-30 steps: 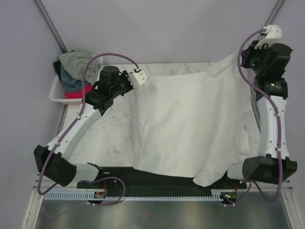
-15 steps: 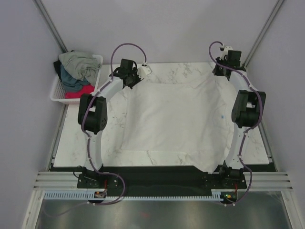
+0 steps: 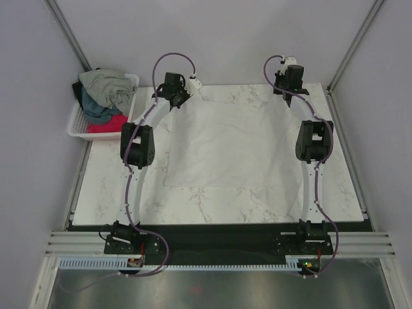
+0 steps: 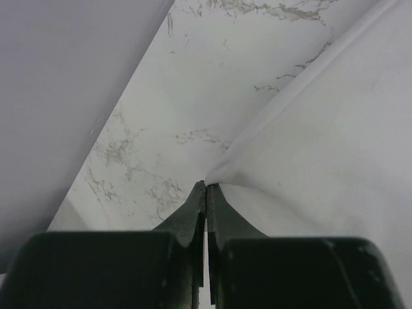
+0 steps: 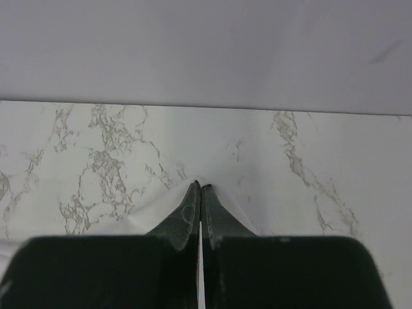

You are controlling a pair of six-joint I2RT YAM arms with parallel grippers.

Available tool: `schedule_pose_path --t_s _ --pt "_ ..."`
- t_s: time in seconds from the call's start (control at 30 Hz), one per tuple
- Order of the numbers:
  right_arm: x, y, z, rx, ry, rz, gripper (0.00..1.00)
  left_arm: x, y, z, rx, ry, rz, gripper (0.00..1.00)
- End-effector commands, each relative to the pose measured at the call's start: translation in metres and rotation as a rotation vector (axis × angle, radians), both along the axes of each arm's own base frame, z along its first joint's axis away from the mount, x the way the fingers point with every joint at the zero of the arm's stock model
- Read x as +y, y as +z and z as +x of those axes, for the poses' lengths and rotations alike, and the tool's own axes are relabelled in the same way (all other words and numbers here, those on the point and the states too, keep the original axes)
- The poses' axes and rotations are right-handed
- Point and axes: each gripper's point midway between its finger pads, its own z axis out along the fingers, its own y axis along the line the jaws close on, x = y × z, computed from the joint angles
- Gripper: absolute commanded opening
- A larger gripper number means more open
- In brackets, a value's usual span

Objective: Fold and stack the t-shirts
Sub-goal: Flatten the tshirt out, then fold the tshirt

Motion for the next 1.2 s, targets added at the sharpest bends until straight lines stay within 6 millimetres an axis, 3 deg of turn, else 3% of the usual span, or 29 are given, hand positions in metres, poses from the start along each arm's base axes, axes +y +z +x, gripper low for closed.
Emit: schedule_pose_path --t_s 0.0,0.03,0.1,0.13,0.23,0.53,0.57,0.63,0.7,0.73,0.77,0.83,0.87,0.9,0.93,1.0,1.07,1.1,1.17 --pt "0.002 0.04 0.026 -0.157 -0.037 0.002 0.0 0.014 0.027 0.019 -0.082 0.076 -0.046 0.02" --pt "0.0 0.051 0.032 -0.199 -0.053 -0.003 0.0 0.018 0.027 0.02 -0.084 0.087 -0.044 0.02" --pt "-0.002 0.049 0.036 -0.207 -0.065 -0.011 0.0 0.026 0.026 0.02 -0.081 0.122 -0.038 0.02" --pt "0.016 0.062 0.041 -0.257 -0.044 -0.011 0.0 0.03 0.027 0.02 -0.08 0.136 -0.041 0.02" --pt "0.018 0.071 0.045 -0.292 -0.043 -0.02 0.0 0.038 0.028 0.015 -0.07 0.156 -0.037 0.02" --pt "0.019 0.075 0.041 -0.283 -0.044 -0.018 0.0 0.038 0.034 0.017 -0.084 0.168 -0.073 0.02" --pt "0.02 0.086 0.038 -0.292 -0.034 -0.017 0.0 0.038 0.037 0.017 -0.087 0.17 -0.076 0.02" --pt "0.023 0.083 0.032 -0.262 -0.015 -0.017 0.0 0.039 0.05 0.015 -0.103 0.175 -0.084 0.02" --pt "0.024 0.097 0.024 -0.259 0.0 -0.013 0.0 0.038 0.053 0.008 -0.091 0.171 -0.097 0.02" --pt "0.025 0.088 0.018 -0.232 0.007 -0.013 0.0 0.037 0.072 0.004 -0.109 0.163 -0.11 0.02" --pt "0.023 0.104 0.013 -0.247 0.007 -0.013 0.0 0.033 0.076 -0.001 -0.104 0.142 -0.125 0.02" --pt "0.022 0.092 0.001 -0.191 0.012 -0.009 0.0 0.032 0.072 -0.014 -0.077 0.109 -0.111 0.02" --pt "0.021 0.104 -0.004 -0.202 0.024 -0.032 0.0 0.029 0.077 -0.024 -0.074 0.082 -0.113 0.02" --pt "0.021 0.097 -0.01 -0.177 0.028 -0.034 0.0 0.03 0.079 -0.028 -0.074 0.079 -0.109 0.02" --pt "0.022 0.109 -0.015 -0.189 0.032 -0.032 0.0 0.03 0.081 -0.032 -0.071 0.079 -0.11 0.02" --pt "0.022 0.105 -0.024 -0.166 0.038 -0.033 0.0 0.032 0.087 -0.041 -0.07 0.075 -0.111 0.02" --pt "0.024 0.12 -0.034 -0.174 0.05 -0.027 0.0 0.032 0.094 -0.051 -0.067 0.068 -0.119 0.02" --pt "0.025 0.11 -0.041 -0.142 0.055 -0.021 0.0 0.032 0.094 -0.055 -0.061 0.067 -0.124 0.02" --pt "0.027 0.122 -0.051 -0.146 0.066 -0.014 0.0 0.031 0.091 -0.063 -0.038 0.063 -0.132 0.02"
